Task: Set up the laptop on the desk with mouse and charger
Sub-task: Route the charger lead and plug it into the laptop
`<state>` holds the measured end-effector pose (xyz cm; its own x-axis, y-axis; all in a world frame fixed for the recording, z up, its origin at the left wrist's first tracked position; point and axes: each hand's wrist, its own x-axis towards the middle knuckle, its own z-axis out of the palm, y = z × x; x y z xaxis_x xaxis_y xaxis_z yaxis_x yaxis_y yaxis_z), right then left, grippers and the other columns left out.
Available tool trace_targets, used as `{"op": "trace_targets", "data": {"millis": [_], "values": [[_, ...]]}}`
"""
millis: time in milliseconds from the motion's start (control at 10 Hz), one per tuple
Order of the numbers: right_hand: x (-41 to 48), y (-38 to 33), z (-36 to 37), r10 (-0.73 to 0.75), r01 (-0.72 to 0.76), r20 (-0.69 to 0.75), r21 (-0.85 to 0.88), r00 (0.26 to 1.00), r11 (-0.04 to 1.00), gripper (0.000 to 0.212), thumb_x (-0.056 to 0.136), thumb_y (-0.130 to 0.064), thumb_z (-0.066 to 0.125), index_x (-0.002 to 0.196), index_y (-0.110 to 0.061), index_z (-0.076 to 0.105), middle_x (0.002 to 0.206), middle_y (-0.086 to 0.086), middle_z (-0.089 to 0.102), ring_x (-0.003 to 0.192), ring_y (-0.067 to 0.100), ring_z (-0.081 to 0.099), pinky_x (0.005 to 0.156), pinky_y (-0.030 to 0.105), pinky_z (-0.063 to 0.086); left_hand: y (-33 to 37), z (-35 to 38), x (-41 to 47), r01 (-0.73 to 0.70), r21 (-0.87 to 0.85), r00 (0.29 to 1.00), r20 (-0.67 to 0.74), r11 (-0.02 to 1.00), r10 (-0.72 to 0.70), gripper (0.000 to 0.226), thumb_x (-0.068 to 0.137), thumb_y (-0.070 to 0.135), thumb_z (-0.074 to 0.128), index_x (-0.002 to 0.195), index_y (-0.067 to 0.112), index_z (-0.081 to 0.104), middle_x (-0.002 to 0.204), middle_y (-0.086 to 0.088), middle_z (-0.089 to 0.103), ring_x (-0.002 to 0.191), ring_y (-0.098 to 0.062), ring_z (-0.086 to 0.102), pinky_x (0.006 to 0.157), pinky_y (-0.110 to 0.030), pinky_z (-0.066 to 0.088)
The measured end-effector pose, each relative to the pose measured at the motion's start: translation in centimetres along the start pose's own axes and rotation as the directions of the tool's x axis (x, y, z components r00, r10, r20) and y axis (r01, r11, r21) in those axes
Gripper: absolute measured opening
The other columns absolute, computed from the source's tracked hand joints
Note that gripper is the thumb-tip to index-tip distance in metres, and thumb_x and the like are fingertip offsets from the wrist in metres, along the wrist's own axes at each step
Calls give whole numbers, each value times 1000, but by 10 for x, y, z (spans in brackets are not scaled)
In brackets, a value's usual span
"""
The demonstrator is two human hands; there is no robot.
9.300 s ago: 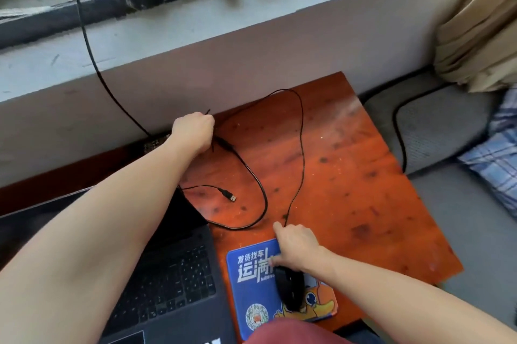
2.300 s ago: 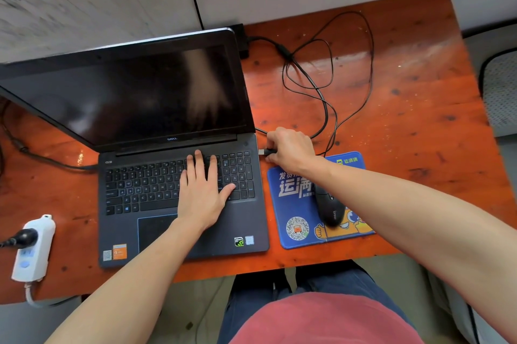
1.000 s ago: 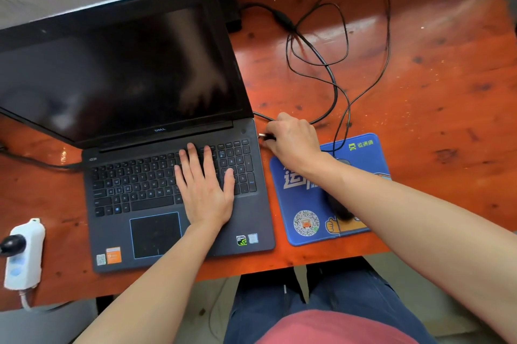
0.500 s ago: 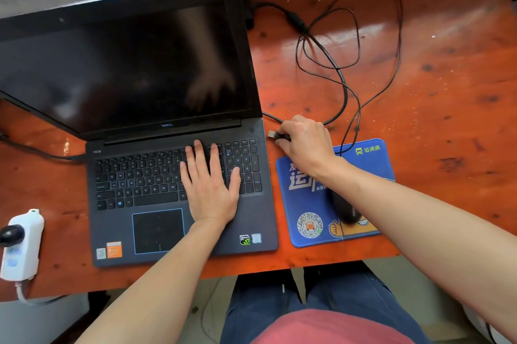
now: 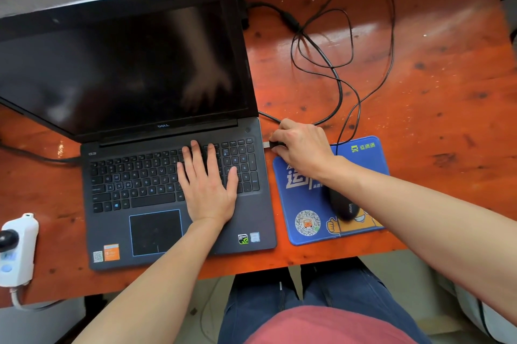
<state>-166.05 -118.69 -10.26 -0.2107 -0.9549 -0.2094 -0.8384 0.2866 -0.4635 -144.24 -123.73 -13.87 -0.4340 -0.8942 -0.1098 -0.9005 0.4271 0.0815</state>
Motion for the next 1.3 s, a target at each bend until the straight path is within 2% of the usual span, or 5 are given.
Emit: {"op": "trace_targets", "data": {"millis": [400,700,1000,1100,1300], "values": [[0,3,7,25,-23,-26,79,999,997,22,89,-28,64,109,-21,72,103,0,64,88,28,64,64,32,39,0,3,1,-3,4,1000,-6,1000,3,66,93,51,32,146,11,33,156,-18,24,145,-35,17,117,-52,15],[1,5,-1,29,-32,-53,-64,998,997,20,89,-29,58,104,-16,62,98,2,63,99,26,52,66,38,42,1,-1,1,3,11,1000,3,1000,-3,66,93,51,31,146,11,33,156,-18,24,145,-34,18,118,-51,15],[10,9,-9,49,-50,13,120,999,991,17,86,-32,66,98,-20,62,90,4,68,84,32,63,67,35,44,1,0,1,-4,-3,1000,-9,1000,4,66,94,52,30,145,11,34,156,-18,24,145,-34,18,118,-51,15],[10,9,-7,7,-6,-24,15,1000,1000,26,93,-35,57,108,-16,67,99,9,60,82,37,61,66,41,46,0,1,0,-1,-4,1000,-9,1000,1,65,94,52,30,145,12,34,156,-17,24,145,-34,18,118,-50,14],[10,9,-5,71,-73,21,115,997,991,26,99,-28,46,118,-17,60,104,11,66,93,39,60,75,43,47,0,2,0,-1,-10,1000,-8,1000,1,65,94,52,30,145,12,33,156,-17,23,146,-33,17,118,-50,14]]}}
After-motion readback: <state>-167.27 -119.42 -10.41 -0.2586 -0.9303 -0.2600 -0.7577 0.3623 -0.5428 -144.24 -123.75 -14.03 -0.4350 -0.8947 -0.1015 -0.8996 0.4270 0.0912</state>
